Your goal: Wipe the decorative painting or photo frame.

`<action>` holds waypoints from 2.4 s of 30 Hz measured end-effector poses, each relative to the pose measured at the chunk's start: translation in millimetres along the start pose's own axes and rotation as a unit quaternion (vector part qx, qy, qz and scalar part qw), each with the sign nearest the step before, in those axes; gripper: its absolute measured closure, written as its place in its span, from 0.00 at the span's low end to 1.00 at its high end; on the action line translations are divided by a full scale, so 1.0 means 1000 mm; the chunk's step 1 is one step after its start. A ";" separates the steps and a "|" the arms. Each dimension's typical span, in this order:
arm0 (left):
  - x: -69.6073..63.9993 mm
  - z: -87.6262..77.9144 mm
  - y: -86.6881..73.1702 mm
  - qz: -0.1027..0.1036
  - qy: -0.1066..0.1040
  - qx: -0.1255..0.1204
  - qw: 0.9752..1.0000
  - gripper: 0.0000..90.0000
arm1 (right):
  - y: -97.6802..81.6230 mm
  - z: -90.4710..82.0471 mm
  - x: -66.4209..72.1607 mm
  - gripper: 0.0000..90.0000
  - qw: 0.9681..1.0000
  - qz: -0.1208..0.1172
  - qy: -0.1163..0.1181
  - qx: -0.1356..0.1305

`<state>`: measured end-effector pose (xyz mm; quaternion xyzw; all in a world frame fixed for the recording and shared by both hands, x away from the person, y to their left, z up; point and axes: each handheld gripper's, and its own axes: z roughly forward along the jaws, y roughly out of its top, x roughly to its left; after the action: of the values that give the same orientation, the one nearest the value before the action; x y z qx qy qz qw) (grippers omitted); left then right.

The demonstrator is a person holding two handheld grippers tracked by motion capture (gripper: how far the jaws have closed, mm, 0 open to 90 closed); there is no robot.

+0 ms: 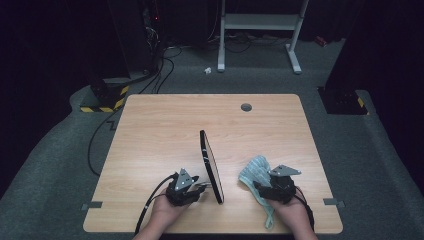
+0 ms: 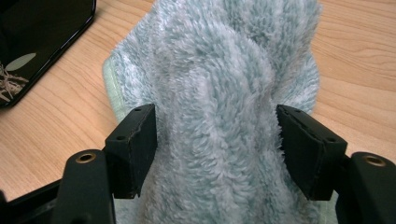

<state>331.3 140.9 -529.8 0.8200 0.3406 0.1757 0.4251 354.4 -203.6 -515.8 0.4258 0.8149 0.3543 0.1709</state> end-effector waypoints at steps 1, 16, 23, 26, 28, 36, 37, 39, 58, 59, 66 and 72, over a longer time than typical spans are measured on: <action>0.001 0.000 0.000 0.000 -0.006 0.002 1.000 0.66 | 0.000 0.000 0.000 0.35 1.000 0.001 -0.001 0.001; 0.011 0.010 0.005 -0.004 -0.035 0.015 0.999 0.83 | -0.001 0.002 -0.001 0.36 1.000 0.000 -0.003 0.001; 0.008 0.011 0.006 0.017 -0.041 0.019 0.999 0.92 | -0.001 0.001 -0.002 0.40 1.000 0.002 -0.003 0.000; 0.007 0.011 0.005 0.017 -0.039 0.021 0.999 0.96 | -0.001 0.001 -0.003 0.41 1.000 0.001 -0.001 -0.001; 0.008 0.011 0.005 0.016 -0.037 0.021 0.999 0.97 | -0.001 0.001 -0.003 0.41 1.000 0.000 -0.001 -0.001; 0.010 0.011 0.005 0.006 -0.031 0.023 0.999 0.98 | 0.002 -0.001 -0.003 0.40 1.000 0.003 -0.002 -0.004; 0.010 0.011 0.005 0.005 -0.031 0.024 0.999 0.98 | 0.003 -0.002 -0.002 0.41 1.000 0.001 -0.001 -0.009; 0.010 0.012 0.006 0.006 -0.024 0.031 0.999 0.97 | 0.005 -0.002 0.000 0.43 1.000 -0.011 -0.016 -0.012; 0.006 0.020 0.011 -0.009 -0.020 0.041 0.999 0.98 | 0.013 -0.002 0.009 0.76 0.999 -0.031 -0.015 -0.024; 0.006 0.021 0.012 -0.010 -0.021 0.042 0.999 0.98 | 0.016 -0.008 0.011 0.76 0.999 -0.031 -0.016 -0.042; 0.006 0.021 0.012 -0.010 -0.022 0.042 0.999 0.98 | 0.039 -0.054 0.026 0.76 0.989 -0.033 0.003 -0.145; 0.006 0.022 0.012 -0.015 -0.025 0.040 0.999 0.98 | 0.063 -0.086 0.048 0.75 0.976 -0.043 0.018 -0.211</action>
<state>352.7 128.0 -532.8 0.8352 0.3490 0.1351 0.4031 312.9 -177.0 -409.6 0.3380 0.7424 0.5179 0.2576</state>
